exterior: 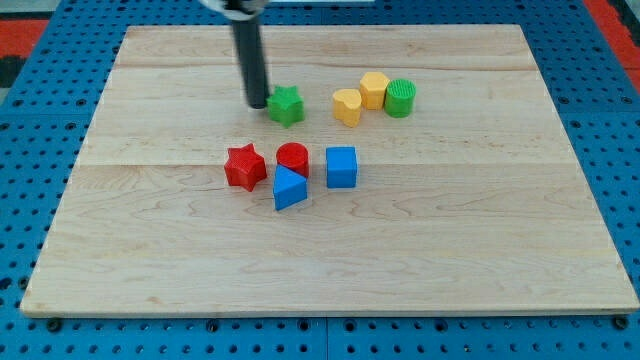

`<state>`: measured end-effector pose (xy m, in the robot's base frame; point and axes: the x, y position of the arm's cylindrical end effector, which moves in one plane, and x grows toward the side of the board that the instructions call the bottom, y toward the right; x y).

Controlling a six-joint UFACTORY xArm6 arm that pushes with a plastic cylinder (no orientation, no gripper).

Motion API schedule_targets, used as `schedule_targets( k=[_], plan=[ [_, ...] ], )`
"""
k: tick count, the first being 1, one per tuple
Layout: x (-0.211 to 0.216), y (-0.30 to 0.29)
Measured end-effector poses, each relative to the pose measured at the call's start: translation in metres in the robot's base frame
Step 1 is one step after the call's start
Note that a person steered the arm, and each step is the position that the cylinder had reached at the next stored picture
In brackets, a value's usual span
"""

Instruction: Slide red circle a bit down

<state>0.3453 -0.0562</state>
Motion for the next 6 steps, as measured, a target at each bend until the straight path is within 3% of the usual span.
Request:
schedule_targets(
  k=[1, 2, 3, 6],
  plan=[
    [0.003, 0.031],
    [0.019, 0.001],
    [0.078, -0.016],
    [0.075, 0.024]
  ],
)
